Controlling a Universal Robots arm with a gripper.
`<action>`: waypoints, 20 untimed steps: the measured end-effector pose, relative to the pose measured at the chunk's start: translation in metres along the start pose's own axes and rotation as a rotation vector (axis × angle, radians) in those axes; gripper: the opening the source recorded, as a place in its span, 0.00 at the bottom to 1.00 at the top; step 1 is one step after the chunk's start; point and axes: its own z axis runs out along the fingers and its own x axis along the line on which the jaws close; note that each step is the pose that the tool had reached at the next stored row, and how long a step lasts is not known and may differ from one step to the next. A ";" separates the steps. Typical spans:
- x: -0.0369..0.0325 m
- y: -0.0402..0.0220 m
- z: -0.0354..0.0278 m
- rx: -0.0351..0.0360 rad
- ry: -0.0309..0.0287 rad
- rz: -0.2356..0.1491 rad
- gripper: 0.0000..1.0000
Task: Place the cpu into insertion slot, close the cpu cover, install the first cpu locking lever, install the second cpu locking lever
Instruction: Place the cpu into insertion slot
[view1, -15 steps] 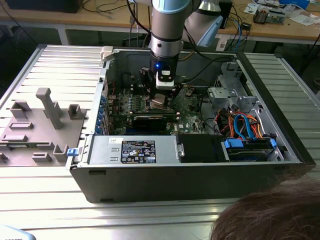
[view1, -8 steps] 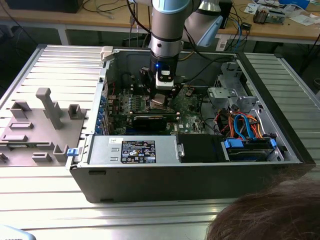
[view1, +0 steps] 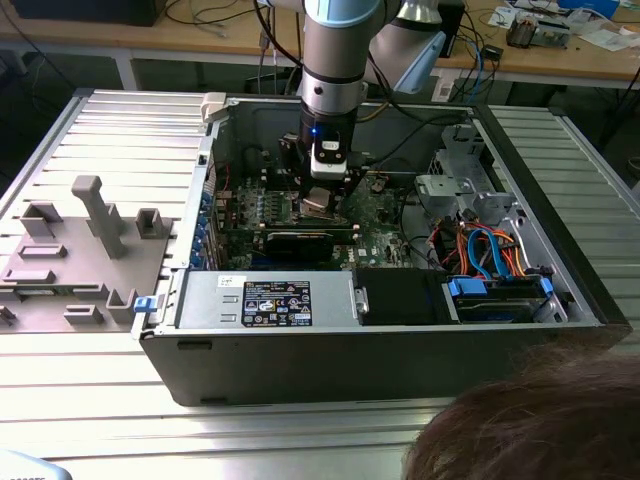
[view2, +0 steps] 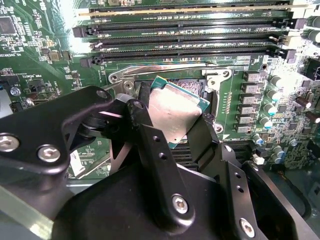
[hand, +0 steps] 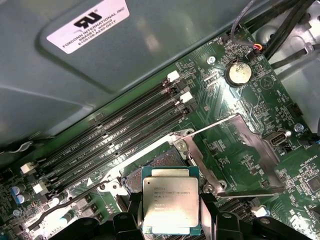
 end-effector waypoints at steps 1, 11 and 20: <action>0.0000 0.0000 0.0000 -0.0001 0.0000 0.003 0.54; 0.0000 0.0000 0.0000 -0.0003 0.0001 0.019 0.54; 0.0000 0.0000 0.0000 -0.0005 0.0002 0.033 0.54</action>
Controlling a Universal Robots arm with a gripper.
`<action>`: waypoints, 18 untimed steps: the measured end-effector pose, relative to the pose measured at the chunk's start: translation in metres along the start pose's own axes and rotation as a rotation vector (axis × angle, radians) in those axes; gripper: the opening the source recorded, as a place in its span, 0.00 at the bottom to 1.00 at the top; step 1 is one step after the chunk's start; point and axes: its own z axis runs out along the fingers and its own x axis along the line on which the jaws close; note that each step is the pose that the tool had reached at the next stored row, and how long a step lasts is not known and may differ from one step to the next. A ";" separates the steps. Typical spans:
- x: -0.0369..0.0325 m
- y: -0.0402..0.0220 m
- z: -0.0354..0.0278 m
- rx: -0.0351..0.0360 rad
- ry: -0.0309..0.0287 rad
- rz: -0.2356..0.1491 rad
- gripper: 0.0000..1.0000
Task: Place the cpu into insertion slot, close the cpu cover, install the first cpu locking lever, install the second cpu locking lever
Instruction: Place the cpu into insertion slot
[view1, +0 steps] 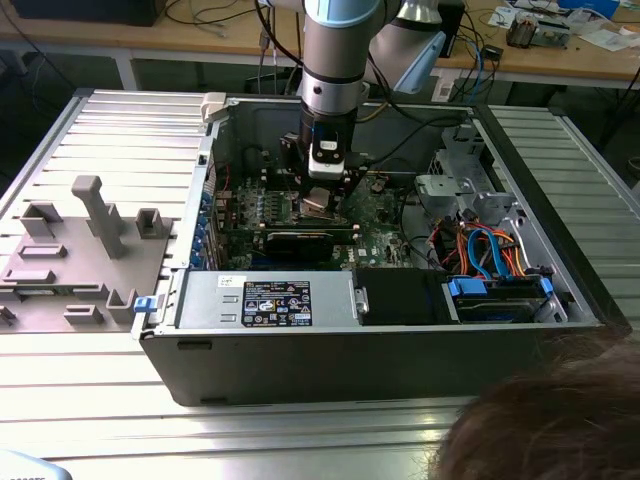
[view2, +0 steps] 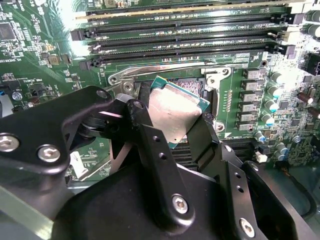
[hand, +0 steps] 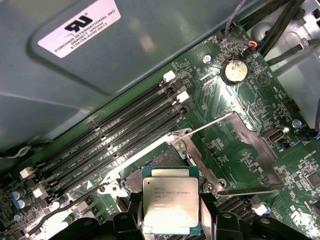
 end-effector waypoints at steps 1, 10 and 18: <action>0.0000 0.0000 0.0000 0.0000 0.0000 0.003 0.54; 0.0000 0.0000 0.0000 -0.0003 0.0001 0.025 0.54; 0.0000 0.0000 0.0000 -0.0006 0.0003 0.047 0.54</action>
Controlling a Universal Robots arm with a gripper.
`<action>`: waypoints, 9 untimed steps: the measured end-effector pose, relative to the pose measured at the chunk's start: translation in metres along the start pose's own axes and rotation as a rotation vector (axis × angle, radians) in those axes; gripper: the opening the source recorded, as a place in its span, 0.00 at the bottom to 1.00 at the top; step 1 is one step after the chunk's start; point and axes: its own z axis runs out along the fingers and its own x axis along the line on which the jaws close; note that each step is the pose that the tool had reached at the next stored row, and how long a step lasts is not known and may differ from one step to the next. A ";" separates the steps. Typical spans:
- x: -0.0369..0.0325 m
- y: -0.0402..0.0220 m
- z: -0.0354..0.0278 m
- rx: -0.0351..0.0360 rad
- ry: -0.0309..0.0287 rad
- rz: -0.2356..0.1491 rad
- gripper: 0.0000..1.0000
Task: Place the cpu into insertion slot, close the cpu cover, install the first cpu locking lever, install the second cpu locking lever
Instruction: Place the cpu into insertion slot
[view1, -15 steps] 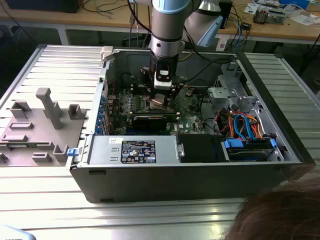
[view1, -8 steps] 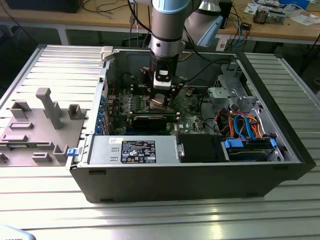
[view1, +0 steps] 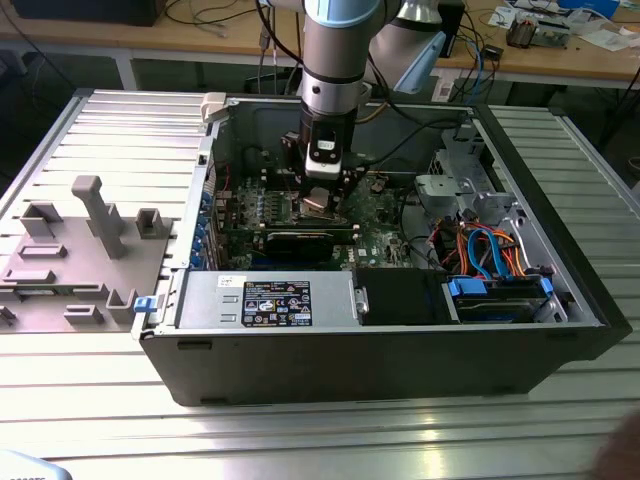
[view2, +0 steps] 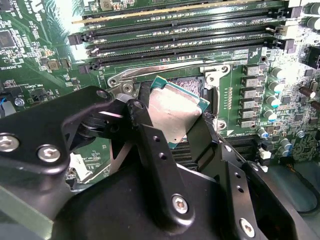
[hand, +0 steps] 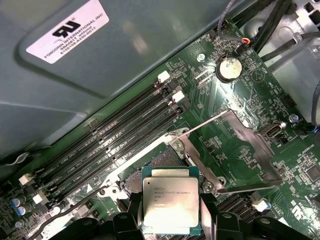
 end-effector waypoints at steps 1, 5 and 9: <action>0.0000 0.0000 0.0000 0.0000 0.0000 0.003 0.54; 0.0000 0.0000 0.0000 -0.0002 0.0001 0.014 0.54; 0.0000 0.0000 0.0000 -0.0003 0.0001 0.022 0.54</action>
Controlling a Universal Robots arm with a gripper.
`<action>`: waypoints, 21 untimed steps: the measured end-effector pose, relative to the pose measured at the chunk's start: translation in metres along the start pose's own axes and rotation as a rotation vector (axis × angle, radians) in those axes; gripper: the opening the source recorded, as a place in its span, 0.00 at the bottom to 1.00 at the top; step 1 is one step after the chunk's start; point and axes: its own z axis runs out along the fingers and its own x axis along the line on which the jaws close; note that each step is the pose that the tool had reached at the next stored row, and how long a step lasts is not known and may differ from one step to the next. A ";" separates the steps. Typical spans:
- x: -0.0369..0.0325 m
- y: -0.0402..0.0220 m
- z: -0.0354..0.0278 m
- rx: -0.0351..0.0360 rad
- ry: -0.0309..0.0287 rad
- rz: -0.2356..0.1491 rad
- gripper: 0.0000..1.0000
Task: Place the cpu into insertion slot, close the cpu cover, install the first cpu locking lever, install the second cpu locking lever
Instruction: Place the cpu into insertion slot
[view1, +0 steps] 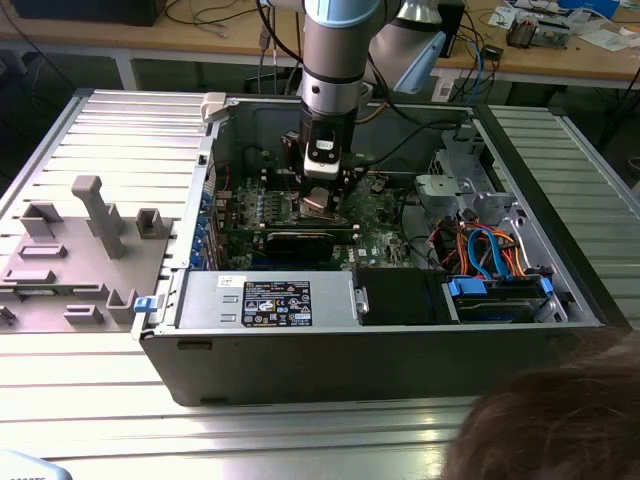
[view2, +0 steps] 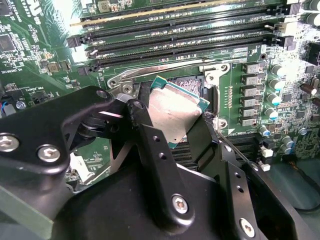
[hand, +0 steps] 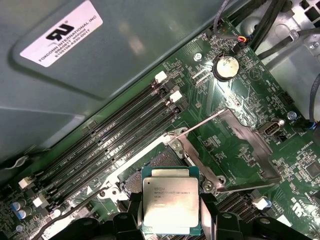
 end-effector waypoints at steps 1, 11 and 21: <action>0.0000 0.0000 0.0000 0.0000 0.0000 0.001 0.54; 0.0000 0.0000 0.0000 -0.0002 0.0001 0.023 0.54; 0.0000 0.0000 0.0000 -0.0006 0.0003 0.044 0.54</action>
